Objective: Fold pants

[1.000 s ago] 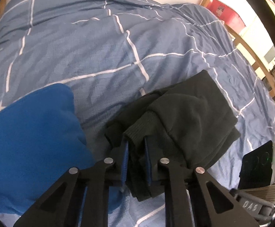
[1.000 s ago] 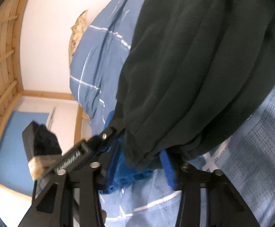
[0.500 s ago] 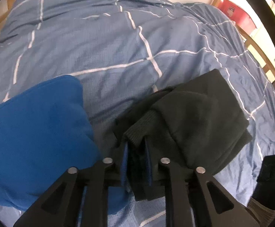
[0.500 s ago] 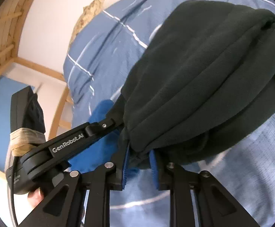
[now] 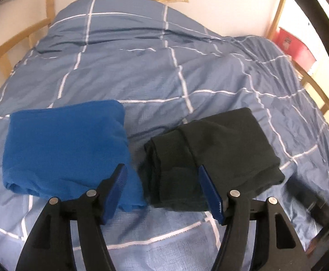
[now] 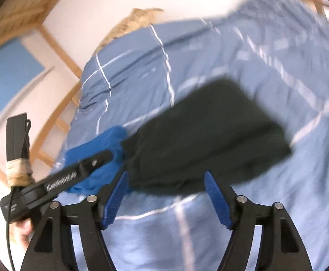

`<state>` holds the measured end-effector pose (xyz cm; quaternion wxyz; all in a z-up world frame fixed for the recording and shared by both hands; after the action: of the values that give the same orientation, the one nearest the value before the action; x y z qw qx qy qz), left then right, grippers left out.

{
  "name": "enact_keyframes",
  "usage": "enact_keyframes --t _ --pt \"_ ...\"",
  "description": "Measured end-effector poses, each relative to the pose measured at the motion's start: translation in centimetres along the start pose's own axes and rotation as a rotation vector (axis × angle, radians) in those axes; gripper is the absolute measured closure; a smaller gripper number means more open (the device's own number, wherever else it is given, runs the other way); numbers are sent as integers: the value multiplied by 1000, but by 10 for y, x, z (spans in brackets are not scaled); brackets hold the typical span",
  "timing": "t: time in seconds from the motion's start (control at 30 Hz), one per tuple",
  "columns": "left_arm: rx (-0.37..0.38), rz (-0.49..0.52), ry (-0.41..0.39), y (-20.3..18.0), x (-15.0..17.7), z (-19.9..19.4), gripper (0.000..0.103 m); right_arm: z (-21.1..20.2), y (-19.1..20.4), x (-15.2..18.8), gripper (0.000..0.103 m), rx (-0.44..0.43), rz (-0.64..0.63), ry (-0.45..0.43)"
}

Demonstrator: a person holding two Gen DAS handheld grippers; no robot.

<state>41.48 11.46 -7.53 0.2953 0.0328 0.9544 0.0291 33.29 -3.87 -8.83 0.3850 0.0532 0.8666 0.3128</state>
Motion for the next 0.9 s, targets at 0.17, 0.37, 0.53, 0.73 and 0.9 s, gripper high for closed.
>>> enact_keyframes --t 0.17,0.37,0.53,0.73,0.9 --pt "2 -98 117 -1 0 21 39 -1 -24 -66 20 143 -136 68" --pt "-17 -73 242 -14 3 44 38 25 -72 -99 20 260 -134 234" --pt "-38 -72 284 -17 9 64 38 35 -107 -89 20 261 -41 280" --pt "-25 -101 271 -16 16 78 32 47 -133 -71 20 305 -52 276" --pt "-51 -64 255 -21 19 88 29 55 -152 -59 20 290 -1 315"
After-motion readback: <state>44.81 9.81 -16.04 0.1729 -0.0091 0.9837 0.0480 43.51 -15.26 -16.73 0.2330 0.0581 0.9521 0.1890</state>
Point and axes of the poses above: each gripper's, at about its wrist camera, not at the fingertips, and z roughly the way its jaws point, y to its left, x to its underside, the point moved 9 cm from there along z, roughly the way its jaws point, and after that the axes turned 15 degrees about -x, right-handed, at the moved point
